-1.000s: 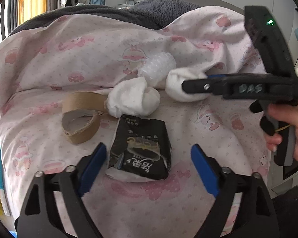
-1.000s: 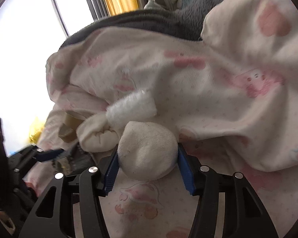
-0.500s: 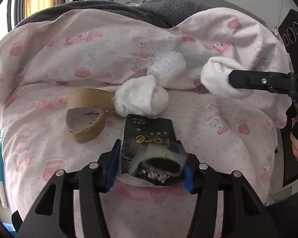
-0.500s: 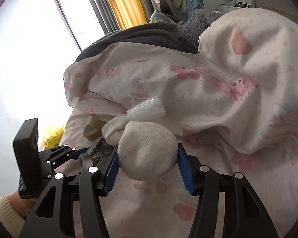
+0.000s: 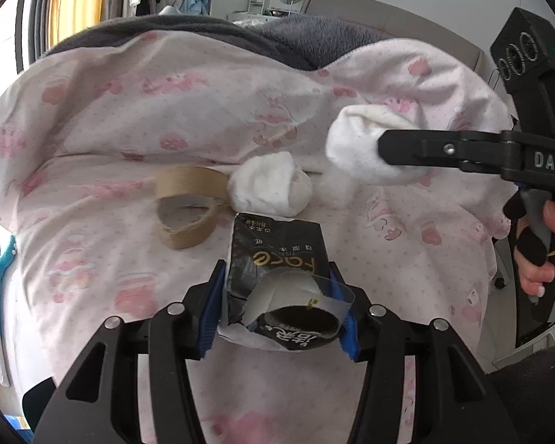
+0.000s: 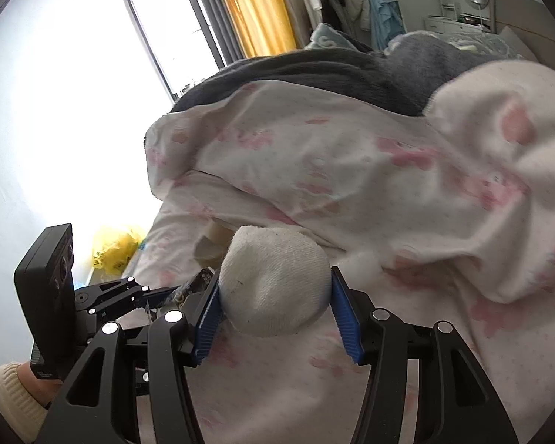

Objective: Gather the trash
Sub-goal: 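Carry both items over the teal bin and open both tools to drop them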

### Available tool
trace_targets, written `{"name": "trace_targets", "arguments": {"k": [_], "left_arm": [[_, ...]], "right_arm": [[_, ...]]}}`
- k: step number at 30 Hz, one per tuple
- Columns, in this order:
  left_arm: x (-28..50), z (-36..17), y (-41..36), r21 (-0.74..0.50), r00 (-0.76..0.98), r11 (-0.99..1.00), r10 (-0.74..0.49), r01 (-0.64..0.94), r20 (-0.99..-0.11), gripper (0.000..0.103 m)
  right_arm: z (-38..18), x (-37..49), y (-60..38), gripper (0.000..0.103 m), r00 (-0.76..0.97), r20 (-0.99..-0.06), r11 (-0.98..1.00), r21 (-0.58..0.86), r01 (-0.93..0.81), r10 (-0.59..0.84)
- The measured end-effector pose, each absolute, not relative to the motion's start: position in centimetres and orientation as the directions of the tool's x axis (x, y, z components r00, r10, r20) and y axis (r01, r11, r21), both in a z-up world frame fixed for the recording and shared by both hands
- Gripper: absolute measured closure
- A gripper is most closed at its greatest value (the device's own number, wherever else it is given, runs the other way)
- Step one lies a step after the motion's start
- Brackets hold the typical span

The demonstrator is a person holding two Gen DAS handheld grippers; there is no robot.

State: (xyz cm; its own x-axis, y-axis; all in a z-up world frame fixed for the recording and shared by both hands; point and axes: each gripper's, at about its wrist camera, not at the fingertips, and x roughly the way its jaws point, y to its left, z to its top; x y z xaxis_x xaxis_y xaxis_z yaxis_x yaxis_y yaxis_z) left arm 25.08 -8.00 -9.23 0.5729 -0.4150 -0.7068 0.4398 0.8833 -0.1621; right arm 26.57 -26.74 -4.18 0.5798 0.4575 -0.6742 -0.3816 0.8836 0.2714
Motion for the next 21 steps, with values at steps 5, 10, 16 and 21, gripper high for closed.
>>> {"name": "trace_targets", "arguments": {"k": [5, 10, 16, 21], "left_arm": [[24.1, -7.7, -5.0, -0.167, 0.625, 0.899, -0.405, 0.404, -0.668, 0.048], [24.0, -6.9, -2.1, -0.171, 0.671, 0.928, -0.360, 0.332, -0.649, 0.048], [23.7, -6.4, 2.2, -0.155, 0.715, 0.962, -0.272, 0.226, -0.644, 0.048], [23.5, -6.7, 5.3, -0.142, 0.719, 0.976, -0.216, 0.163, -0.661, 0.048]], "right_arm": [[-4.0, 27.0, -24.2, 0.047, 0.571, -0.670, 0.872, 0.269, -0.409, 0.474], [-3.5, 27.3, -21.2, 0.047, 0.561, -0.657, 0.853, 0.274, -0.445, 0.504], [-3.0, 27.3, -17.5, 0.047, 0.548, -0.641, 0.828, 0.274, -0.489, 0.537], [-2.7, 27.1, -14.2, 0.047, 0.530, -0.636, 0.805, 0.269, -0.528, 0.561]]}}
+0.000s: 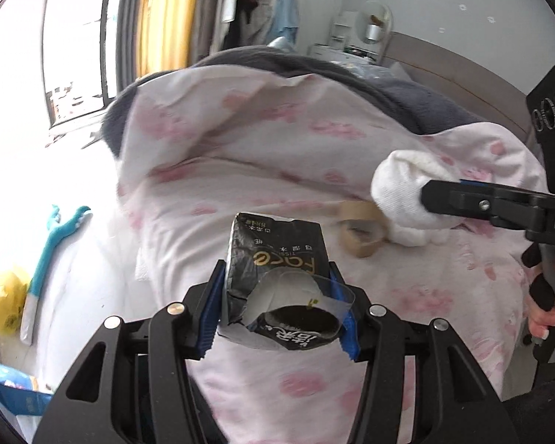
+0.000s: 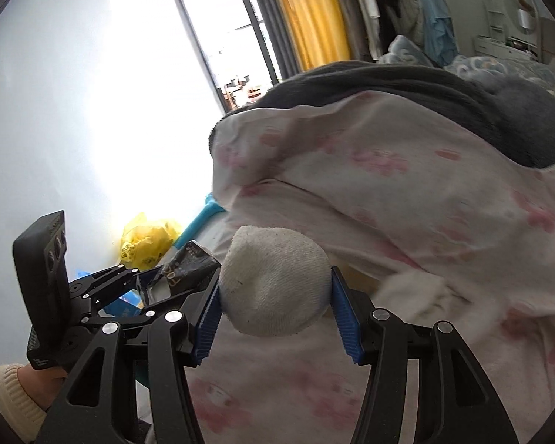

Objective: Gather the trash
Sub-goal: 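Carry both items over the teal bin and open both tools to drop them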

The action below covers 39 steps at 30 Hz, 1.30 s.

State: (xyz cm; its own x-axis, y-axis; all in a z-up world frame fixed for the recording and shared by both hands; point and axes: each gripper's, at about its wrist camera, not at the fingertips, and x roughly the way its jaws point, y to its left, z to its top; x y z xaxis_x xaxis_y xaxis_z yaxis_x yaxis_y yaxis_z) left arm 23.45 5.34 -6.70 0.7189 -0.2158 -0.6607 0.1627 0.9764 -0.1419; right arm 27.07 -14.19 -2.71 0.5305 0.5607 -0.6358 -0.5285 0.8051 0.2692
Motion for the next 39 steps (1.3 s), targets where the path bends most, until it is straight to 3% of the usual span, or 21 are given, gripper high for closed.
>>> {"name": "trace_targets", "arguments": {"k": [23, 39], "left_arm": [[20.8, -13.8, 20.0, -0.083, 0.511, 0.993, -0.031, -0.080, -0.859, 0.048], [18.1, -20.4, 26.9, -0.198, 0.255, 0.963, -0.149, -0.180, -0.955, 0.047]], "right_arm": [[-4.5, 24.3, 2.7, 0.047, 0.367, -0.669, 0.665, 0.257, -0.701, 0.646], [-9.4, 23.4, 10.8, 0.047, 0.245, -0.781, 0.625, 0.225, -0.747, 0.574]]}}
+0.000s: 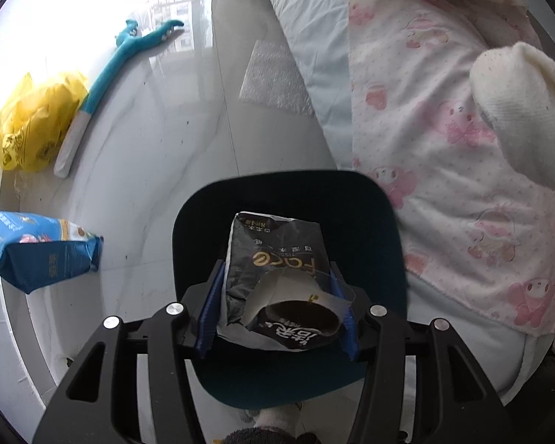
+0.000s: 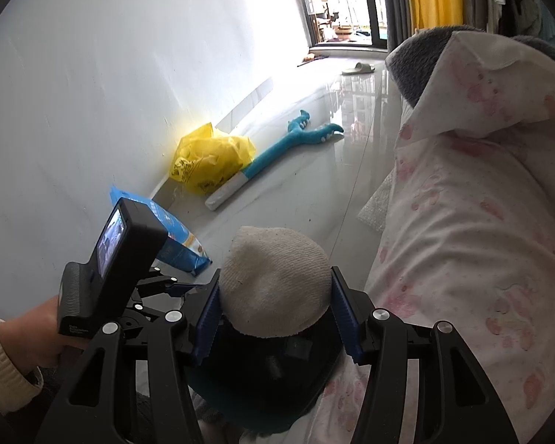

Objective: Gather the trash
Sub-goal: 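Carry both items over the teal bin and open both tools to drop them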

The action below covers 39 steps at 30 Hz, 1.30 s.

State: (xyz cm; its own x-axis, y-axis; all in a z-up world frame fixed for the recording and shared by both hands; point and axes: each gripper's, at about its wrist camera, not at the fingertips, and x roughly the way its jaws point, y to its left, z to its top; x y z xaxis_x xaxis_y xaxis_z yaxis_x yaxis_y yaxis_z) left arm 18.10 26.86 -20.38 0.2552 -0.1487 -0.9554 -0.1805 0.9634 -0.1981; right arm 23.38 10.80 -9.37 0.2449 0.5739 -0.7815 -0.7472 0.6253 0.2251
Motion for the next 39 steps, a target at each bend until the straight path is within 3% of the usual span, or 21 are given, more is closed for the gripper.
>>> {"name": "trace_targets", "arguments": {"k": [3, 8, 14, 30, 39], "left_arm": [[17.8, -20.9, 27.0, -0.194, 0.224, 0.967, -0.155, -0.164, -0.962, 0.045], [17.2, -20.7, 27.6, -0.201, 0.215, 0.967, -0.165, -0.159, -0.962, 0.030], [16.3, -19.1, 29.0, -0.215, 0.259, 0.962, -0.167, -0.171, -0.951, 0.027], [14.3, -12.5, 32.7, -0.229, 0.478, 0.950, -0.103, -0.213, -0.872, 0.025], [14.3, -7.4, 31.0, -0.204, 0.655, 0.961, -0.031, -0.189, -0.755, 0.025]], "right_arm": [[-10.4, 23.5, 11.9, 0.047, 0.222, -0.797, 0.618, 0.225, -0.753, 0.561], [-12.1, 23.3, 13.7, 0.047, 0.195, -0.824, 0.612, 0.214, -0.761, 0.531], [-13.9, 23.1, 15.1, 0.047, 0.173, -0.853, 0.613, 0.199, -0.765, 0.493], [-20.7, 23.0, 17.6, 0.047, 0.088, -0.925, 0.670, 0.200, -0.715, 0.370], [-22.6, 21.7, 17.9, 0.047, 0.061, -0.948, 0.672, 0.176, -0.719, 0.314]]}}
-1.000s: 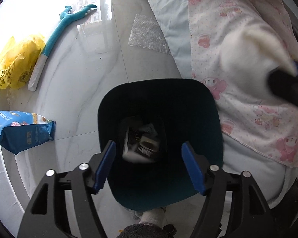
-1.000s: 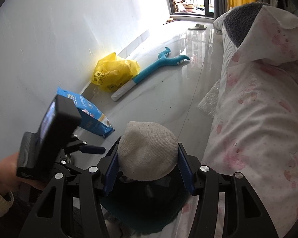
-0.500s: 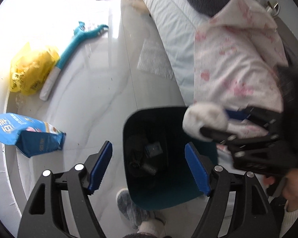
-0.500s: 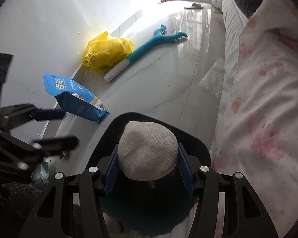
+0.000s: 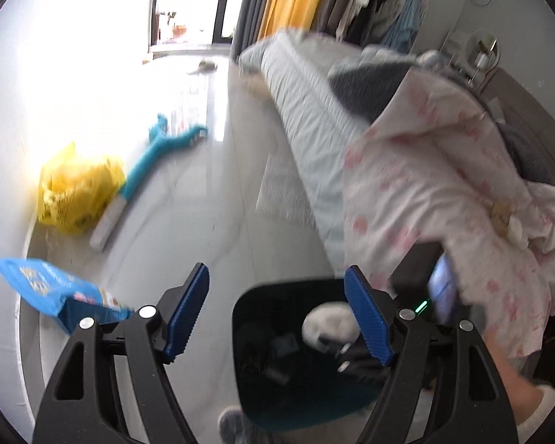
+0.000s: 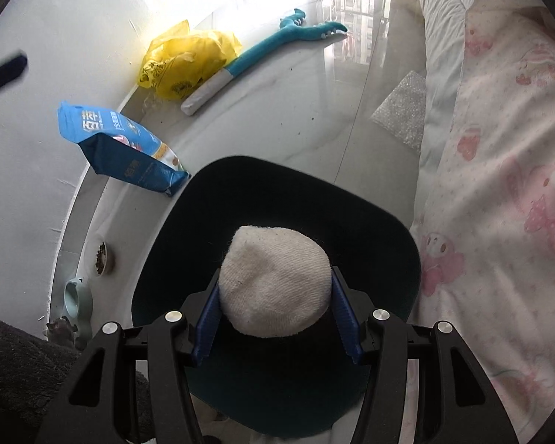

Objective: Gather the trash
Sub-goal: 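Carry both items over the teal bin and open both tools to drop them, then move both tools back over the bed toward the cardboard tape cores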

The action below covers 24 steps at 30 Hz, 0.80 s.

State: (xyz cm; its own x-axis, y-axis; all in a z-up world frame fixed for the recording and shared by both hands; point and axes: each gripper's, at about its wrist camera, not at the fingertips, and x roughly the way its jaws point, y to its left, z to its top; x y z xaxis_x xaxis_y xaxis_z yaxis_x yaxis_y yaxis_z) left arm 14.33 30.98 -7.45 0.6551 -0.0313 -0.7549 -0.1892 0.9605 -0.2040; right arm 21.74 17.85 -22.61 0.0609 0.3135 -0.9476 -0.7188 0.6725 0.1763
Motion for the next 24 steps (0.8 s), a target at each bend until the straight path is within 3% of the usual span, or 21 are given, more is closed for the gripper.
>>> {"name": "trace_targets", "arguments": {"k": [5, 15, 24], "left_arm": [[14.1, -4.4, 28.9, -0.155, 0.741, 0.976, 0.012, -0.156, -0.671, 0.025], [14.6, 0.8, 23.9, -0.143, 0.850, 0.983, 0.024, -0.116, -0.525, 0.023], [14.6, 3.6, 19.0, -0.089, 0.907, 0.994, 0.021, -0.064, -0.420, 0.012]], "right_arm": [[-22.4, 20.8, 18.0, 0.044, 0.043, -0.948, 0.649, 0.182, -0.738, 0.315], [-19.0, 20.2, 15.6, 0.009, 0.083, -0.903, 0.632, 0.227, -0.741, 0.422], [-13.8, 19.9, 10.9, 0.009, 0.183, -0.836, 0.629, 0.227, -0.743, 0.518]]}}
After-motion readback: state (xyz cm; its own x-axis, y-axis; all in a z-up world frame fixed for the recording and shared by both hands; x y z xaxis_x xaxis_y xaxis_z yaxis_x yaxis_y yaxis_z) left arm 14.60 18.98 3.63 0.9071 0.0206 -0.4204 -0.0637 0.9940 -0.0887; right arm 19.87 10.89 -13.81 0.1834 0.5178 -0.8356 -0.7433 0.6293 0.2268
